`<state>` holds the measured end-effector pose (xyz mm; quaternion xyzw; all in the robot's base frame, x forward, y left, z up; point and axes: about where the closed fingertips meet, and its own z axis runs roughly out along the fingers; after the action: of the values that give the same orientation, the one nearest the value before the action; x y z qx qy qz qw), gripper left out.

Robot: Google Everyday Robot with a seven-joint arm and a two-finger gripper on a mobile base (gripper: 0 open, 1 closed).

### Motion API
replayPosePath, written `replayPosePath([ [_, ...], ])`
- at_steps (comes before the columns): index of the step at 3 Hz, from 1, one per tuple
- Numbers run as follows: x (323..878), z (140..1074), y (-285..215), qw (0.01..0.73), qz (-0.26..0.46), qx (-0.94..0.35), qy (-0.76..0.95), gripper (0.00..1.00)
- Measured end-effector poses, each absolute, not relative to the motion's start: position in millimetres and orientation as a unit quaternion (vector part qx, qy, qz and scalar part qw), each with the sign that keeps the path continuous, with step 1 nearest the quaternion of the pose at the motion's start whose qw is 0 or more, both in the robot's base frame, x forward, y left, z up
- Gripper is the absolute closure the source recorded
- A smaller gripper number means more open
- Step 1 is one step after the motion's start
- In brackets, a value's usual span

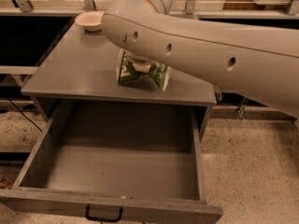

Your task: Pick green jalapeno chip bag from top drawer and place on counter

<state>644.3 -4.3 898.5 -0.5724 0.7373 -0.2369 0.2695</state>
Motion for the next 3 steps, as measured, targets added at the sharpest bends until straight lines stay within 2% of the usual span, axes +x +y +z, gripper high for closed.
replayPosePath([
  [2, 663, 860, 11, 0.243, -0.217, -0.593, 0.736, 0.99],
  [3, 663, 860, 11, 0.243, -0.217, -0.593, 0.736, 0.76],
])
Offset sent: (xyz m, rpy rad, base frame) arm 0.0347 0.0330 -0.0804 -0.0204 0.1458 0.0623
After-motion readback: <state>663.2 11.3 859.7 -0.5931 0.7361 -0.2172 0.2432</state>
